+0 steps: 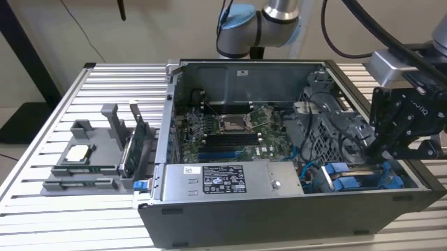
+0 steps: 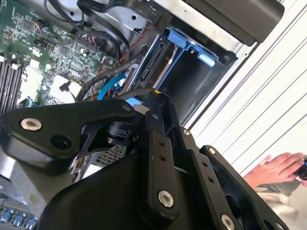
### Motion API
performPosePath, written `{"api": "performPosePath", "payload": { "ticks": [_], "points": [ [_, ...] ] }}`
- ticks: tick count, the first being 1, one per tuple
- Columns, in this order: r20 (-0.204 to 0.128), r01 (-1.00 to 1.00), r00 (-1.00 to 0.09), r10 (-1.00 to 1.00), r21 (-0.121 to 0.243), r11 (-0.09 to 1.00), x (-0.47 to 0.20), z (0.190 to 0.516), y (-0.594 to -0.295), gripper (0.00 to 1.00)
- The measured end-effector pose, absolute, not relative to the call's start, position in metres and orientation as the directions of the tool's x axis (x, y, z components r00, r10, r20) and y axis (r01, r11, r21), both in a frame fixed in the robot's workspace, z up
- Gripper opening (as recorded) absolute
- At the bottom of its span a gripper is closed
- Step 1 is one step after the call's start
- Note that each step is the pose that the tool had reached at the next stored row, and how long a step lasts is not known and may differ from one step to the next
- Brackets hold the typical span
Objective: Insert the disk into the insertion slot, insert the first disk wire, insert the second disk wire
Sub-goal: 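Insert the first disk wire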
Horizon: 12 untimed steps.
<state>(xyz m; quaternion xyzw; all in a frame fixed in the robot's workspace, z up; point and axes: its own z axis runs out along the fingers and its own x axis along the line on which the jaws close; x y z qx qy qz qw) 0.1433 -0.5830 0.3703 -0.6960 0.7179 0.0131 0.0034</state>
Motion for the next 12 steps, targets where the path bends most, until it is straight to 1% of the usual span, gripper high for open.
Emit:
{"api": "performPosePath", "payload": {
  "ticks": [12],
  "points": [
    [-0.023,-0.999,-0.031,-0.999,0.015,0.031,0.155,0.363,-0.584,0.19]
  ]
}}
